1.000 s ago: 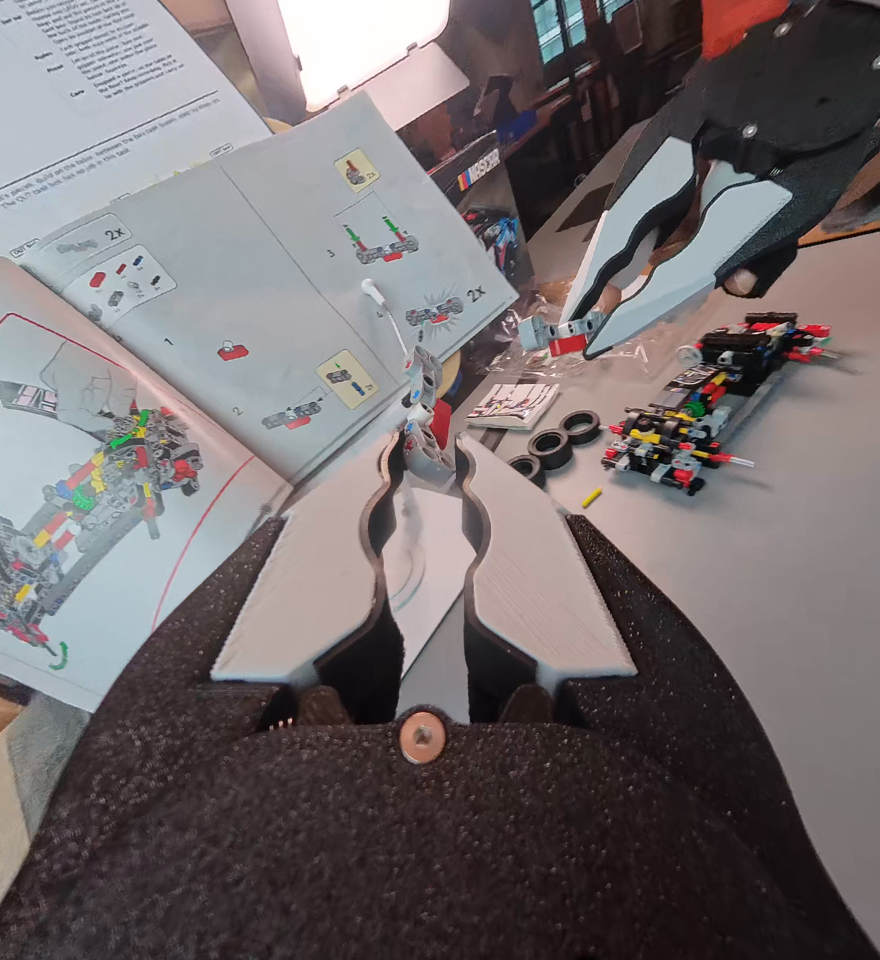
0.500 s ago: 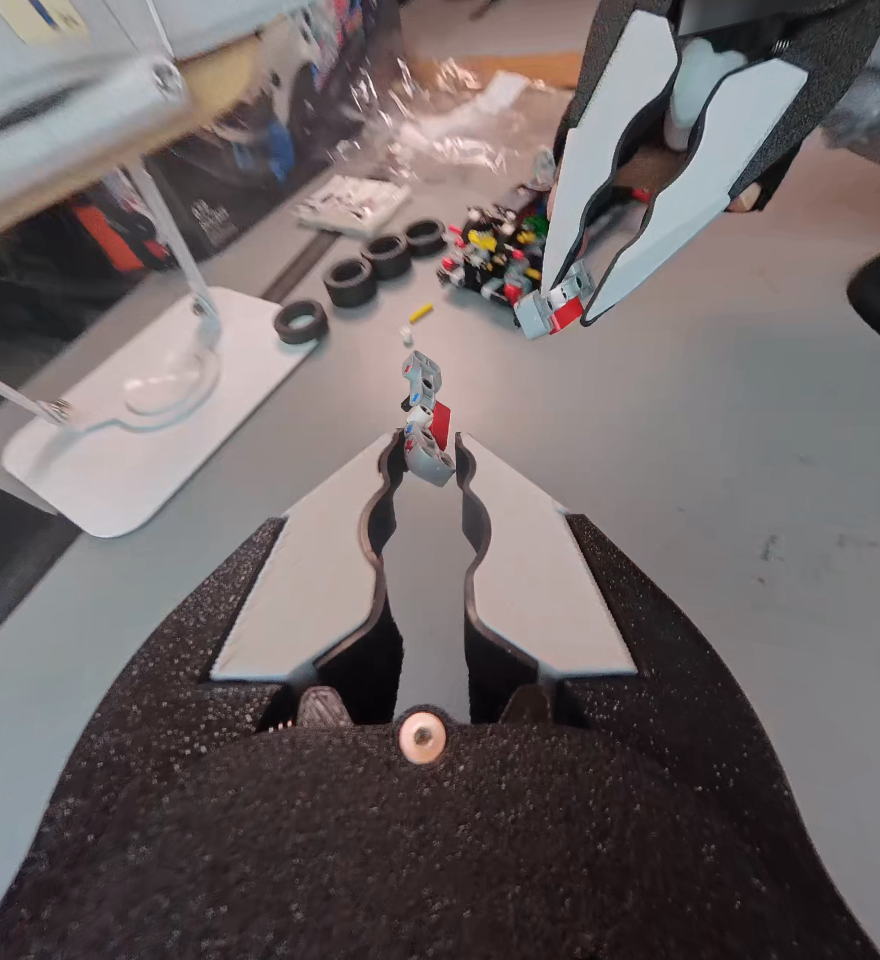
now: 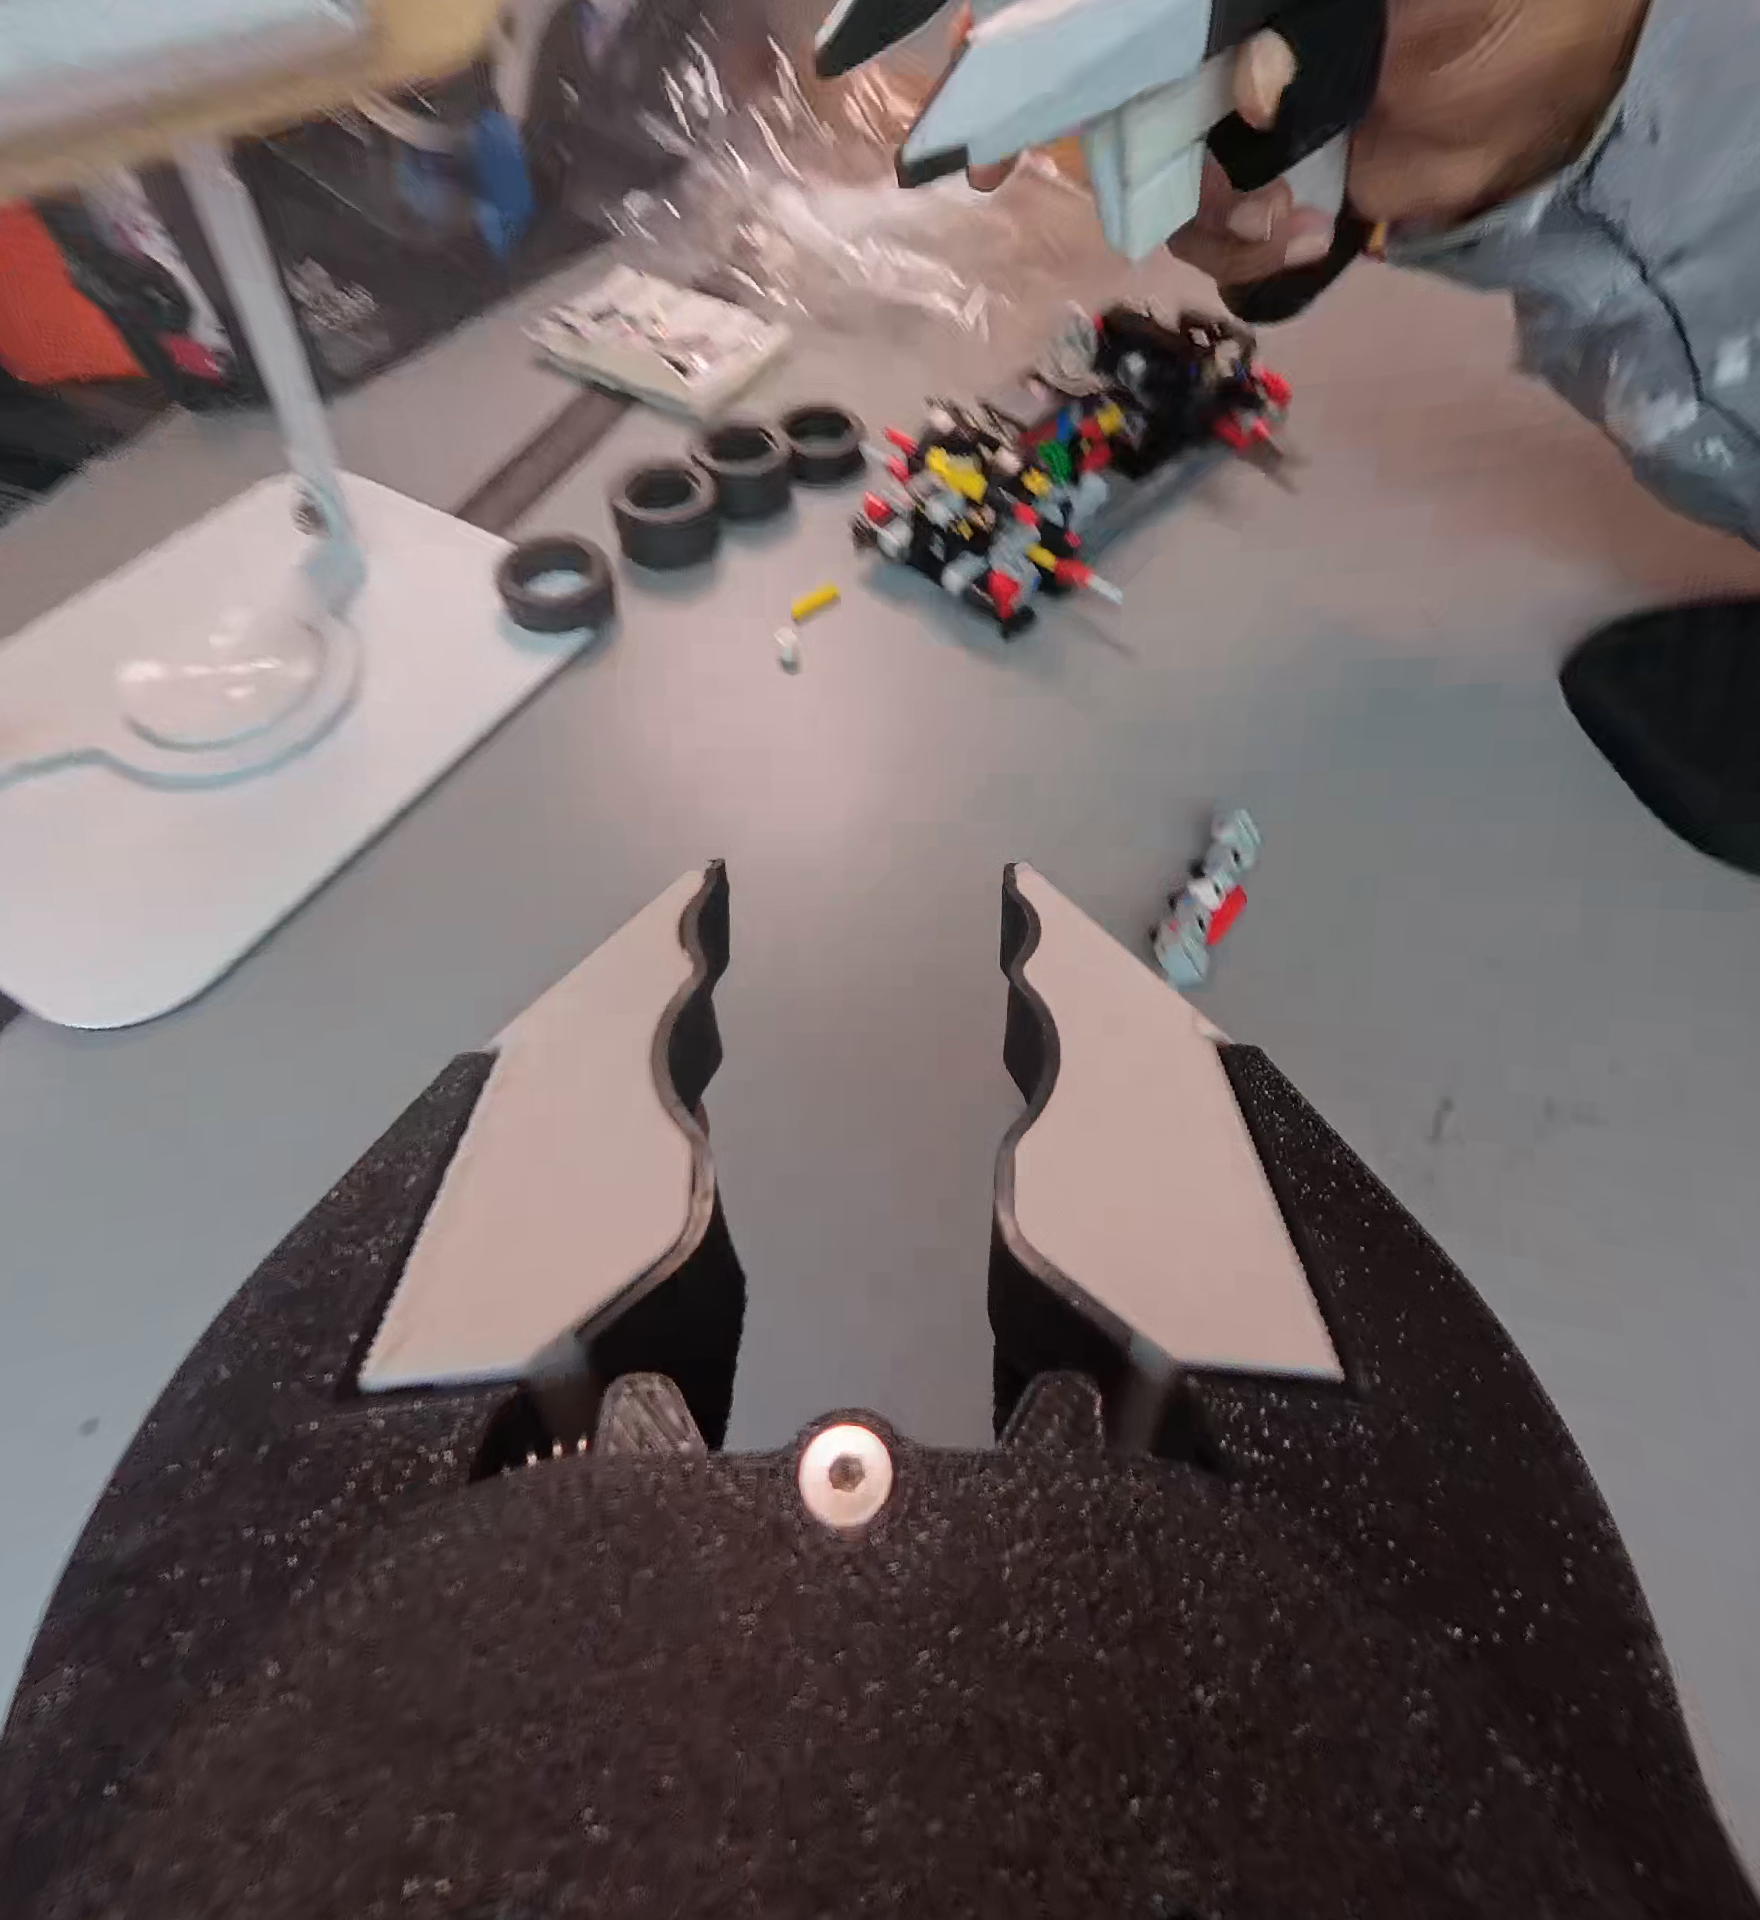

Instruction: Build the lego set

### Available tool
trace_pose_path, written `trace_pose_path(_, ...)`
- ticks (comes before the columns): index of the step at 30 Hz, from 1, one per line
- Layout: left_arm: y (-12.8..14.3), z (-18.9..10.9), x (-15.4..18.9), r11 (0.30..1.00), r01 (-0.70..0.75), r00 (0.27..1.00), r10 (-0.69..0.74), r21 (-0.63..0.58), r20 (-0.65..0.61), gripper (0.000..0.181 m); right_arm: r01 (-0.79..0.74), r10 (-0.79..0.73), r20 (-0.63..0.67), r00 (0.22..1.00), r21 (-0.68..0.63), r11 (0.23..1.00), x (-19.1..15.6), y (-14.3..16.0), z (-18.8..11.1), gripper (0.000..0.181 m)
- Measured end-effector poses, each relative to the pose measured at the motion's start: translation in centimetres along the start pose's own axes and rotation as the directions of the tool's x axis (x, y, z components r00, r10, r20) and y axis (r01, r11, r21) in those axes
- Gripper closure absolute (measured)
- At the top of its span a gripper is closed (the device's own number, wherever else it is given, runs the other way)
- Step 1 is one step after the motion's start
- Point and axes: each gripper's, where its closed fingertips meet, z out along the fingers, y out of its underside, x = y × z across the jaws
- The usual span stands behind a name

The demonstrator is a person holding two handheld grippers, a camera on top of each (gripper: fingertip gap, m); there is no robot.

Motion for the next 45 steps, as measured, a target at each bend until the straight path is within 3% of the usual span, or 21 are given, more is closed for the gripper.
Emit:
trace_pose_path(1, -1.5, -0.4, -1.2, 0.998, 0.014, 0.999, -0.016, 0.061, 0.041, 0.131, -0.109, 0.118, -0.131, 0.984, 0.073, 0.991, 4.6, -1.5, -0.4, 0.131)
trace_pose_path(3, -3.9, -1.1, -2.6, 0.986, 0.033, 0.995, -0.047, 0.164, 0.085, 0.134, -0.253, 0.293, -0.264, 0.919, 0.173, 0.952, 11.2, -2.6, -0.6, 0.112)
trace_pose_path(6, -6.1, -1.1, -3.4, 0.97, 0.03, 0.992, -0.058, 0.242, 0.109, 0.138, -0.432, 0.443, -0.022, 0.896, 0.184, 0.883, 10.2, -4.2, 3.0, 0.1)
trace_pose_path(8, -6.3, -0.6, -3.7, 0.972, 0.005, 0.991, -0.037, 0.233, 0.13, 0.139, -0.359, 0.372, -0.074, 0.925, 0.147, 0.922, 10.7, -4.0, 5.4, 0.121)
trace_pose_path(13, -5.6, -1.1, -5.1, 0.978, -0.011, 0.977, -0.033, 0.206, 0.211, 0.142, -0.208, 0.196, 0.072, 0.978, 0.242, 0.948, 13.1, -5.8, 6.5, 0.137)
trace_pose_path(15, -5.3, -1.4, -7.1, 0.977, 0.042, 0.955, -0.101, 0.209, 0.279, 0.143, -0.304, 0.272, 0.153, 0.95, 0.26, 0.916, 14.3, -5.9, 7.0, 0.145)
trace_pose_path(18, -4.6, -1.5, -10.4, 0.945, 0.197, 0.912, -0.274, 0.259, 0.305, 0.137, -0.286, 0.255, 0.147, 0.956, 0.259, 0.922, 14.9, -6.1, 7.6, 0.147)
trace_pose_path(20, -4.4, -1.4, -11.7, 0.867, 0.362, 0.875, -0.443, 0.341, 0.197, 0.13, -0.292, 0.27, 0.12, 0.955, 0.253, 0.922, 15.3, -5.9, 7.5, 0.14)
trace_pose_path(23, -4.6, -1.4, -12.9, 0.631, 0.639, 0.73, -0.678, 0.44, -0.088, 0.107, -0.285, 0.288, 0.026, 0.957, 0.251, 0.925, 16.0, -5.3, 6.9, 0.134)
trace_pose_path(27, -4.1, -2.8, -15.4, 0.425, 0.733, 0.621, -0.737, 0.532, -0.267, 0.09, -0.258, 0.303, -0.169, 0.938, 0.245, 0.935, 17.0, -4.4, 5.0, 0.131)
trace_pose_path(30, -4.5, -3.9, -18.5, 0.222, 0.771, 0.526, -0.75, 0.597, -0.4, 0.09, -0.138, 0.265, -0.414, 0.871, 0.313, 0.94, 17.8, -4.9, 2.0, 0.126)
trace_pose_path(32, -4.6, -4.2, -20.5, 0.14, 0.763, 0.495, -0.755, 0.632, -0.431, 0.1, -0.072, 0.2, -0.429, 0.881, 0.296, 0.952, 15.2, -5.6, 2.1, 0.128)
trace_pose_path(34, -4.9, -5.7, -22.2, 0.08, 0.715, 0.507, -0.743, 0.694, -0.437, 0.125, -0.015, 0.107, -0.38, 0.919, 0.239, 0.971, 11.7, -6.2, 3.4, 0.129)
trace_pose_path(36, -4.4, -7.5, -24.1, 0.086, 0.622, 0.528, -0.78, 0.778, -0.336, 0.158, 0.041, 0.022, -0.329, 0.944, 0.185, 0.982, 8.8, -6.8, 4.4, 0.136)
trace_pose_path(37, -4.4, -8.3, -24.8, 0.105, 0.587, 0.543, -0.786, 0.803, -0.294, 0.165, 0.065, -0.011, -0.302, 0.953, 0.169, 0.983, 7.5, -7.2, 4.9, 0.139)
trace_pose_path(42, -6.0, -10.7, -27.4, 0.281, 0.451, 0.601, -0.797, 0.847, -0.056, 0.172, 0.239, -0.221, -0.172, 0.96, 0.091, 0.967, 0.9, -8.5, 8.4, 0.153)
trace_pose_path(45, -6.5, -10.5, -28.1, 0.329, 0.42, 0.594, -0.805, 0.845, 0.018, 0.172, 0.37, -0.358, -0.165, 0.919, 0.044, 0.928, -2.1, -8.4, 11.1, 0.154)
